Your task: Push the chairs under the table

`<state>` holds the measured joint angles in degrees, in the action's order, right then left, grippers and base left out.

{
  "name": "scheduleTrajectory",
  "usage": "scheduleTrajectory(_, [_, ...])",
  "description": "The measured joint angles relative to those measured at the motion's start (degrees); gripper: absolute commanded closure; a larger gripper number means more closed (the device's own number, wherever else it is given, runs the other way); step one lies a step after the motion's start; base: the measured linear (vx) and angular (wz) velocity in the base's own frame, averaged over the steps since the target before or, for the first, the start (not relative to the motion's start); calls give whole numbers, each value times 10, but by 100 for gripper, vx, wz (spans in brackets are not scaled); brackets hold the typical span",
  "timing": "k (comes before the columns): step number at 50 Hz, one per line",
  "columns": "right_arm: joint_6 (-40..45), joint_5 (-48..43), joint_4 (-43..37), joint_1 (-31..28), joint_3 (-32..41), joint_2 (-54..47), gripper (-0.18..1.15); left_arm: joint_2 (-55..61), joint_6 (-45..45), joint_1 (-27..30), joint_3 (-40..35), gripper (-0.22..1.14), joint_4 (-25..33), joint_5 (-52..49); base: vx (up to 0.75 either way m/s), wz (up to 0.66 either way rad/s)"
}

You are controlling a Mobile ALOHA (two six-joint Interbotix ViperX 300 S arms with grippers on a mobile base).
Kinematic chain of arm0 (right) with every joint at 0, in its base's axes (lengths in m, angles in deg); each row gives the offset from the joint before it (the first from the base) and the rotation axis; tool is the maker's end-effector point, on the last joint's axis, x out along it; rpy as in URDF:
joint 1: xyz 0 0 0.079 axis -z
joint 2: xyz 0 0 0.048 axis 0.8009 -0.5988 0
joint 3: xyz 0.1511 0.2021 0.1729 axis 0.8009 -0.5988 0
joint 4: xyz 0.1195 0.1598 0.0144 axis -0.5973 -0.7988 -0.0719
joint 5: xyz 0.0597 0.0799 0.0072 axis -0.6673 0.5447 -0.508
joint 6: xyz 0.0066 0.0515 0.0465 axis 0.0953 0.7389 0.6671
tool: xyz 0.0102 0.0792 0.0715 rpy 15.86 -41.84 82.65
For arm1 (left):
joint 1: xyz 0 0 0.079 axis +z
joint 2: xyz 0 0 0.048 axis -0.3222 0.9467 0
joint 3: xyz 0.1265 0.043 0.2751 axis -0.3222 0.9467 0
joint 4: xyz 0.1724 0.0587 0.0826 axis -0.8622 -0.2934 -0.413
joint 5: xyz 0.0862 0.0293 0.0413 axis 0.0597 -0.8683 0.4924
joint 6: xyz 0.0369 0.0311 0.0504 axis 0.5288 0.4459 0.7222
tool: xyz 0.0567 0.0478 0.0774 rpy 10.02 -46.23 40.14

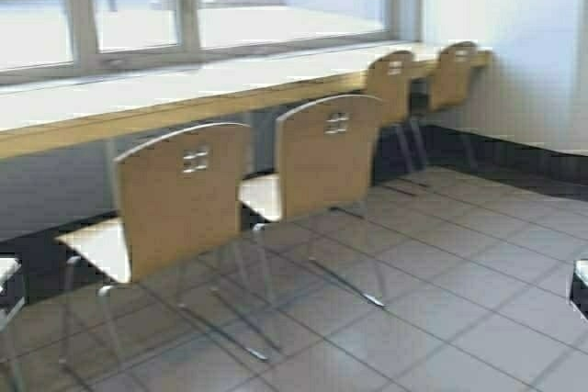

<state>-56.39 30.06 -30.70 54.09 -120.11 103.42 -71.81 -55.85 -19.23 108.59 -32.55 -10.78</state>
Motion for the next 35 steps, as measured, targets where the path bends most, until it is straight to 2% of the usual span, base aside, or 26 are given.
scheduleTrajectory(21, [4, 1, 0, -1, 0, -11, 93, 6, 0, 0, 3, 89, 0, 0, 22, 68])
scheduleTrajectory(35, [6, 24, 0, -21, 0, -20, 93, 7, -7, -1, 4, 89, 0, 0, 19, 44])
